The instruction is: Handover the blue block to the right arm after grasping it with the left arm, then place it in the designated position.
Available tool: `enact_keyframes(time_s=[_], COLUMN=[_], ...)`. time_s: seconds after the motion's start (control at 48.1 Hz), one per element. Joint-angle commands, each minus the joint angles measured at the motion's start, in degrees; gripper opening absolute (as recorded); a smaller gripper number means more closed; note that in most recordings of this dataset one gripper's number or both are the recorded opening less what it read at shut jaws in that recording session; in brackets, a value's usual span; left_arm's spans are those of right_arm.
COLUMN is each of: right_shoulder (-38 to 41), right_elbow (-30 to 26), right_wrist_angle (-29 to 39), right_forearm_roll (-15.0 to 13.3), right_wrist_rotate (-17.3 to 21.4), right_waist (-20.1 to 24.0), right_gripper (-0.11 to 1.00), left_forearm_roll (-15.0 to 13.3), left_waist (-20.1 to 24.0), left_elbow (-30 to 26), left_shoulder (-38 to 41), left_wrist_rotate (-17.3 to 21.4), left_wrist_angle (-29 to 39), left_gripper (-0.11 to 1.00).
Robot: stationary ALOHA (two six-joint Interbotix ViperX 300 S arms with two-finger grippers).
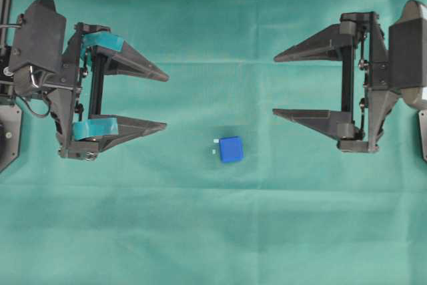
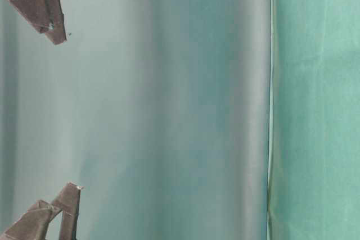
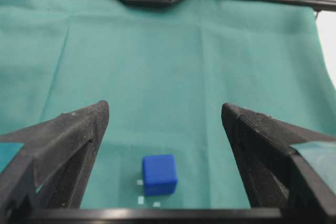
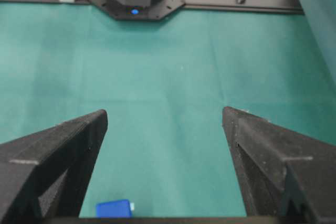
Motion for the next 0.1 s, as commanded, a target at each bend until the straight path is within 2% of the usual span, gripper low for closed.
enact_keyframes(time_s=[0.0,0.083], right_shoulder=[-0.53,-0.53], right_elbow=[-0.62,-0.53], right_wrist_angle=[-0.44,-0.35], right_forearm_roll=[-0.18,-0.18], right_wrist_rotate=[0.09,0.09], right_waist=[0.0,0.09], right_gripper=[0.87,0.87], left_forearm_roll=[0.18,0.18], left_waist=[-0.18,-0.18], left_elbow=[-1.76,-1.76], left_shoulder=[-0.44,-0.62], left_wrist_rotate=[0.09,0.26], left_wrist_angle=[-0.7,-0.97], left_gripper=[1.0,1.0])
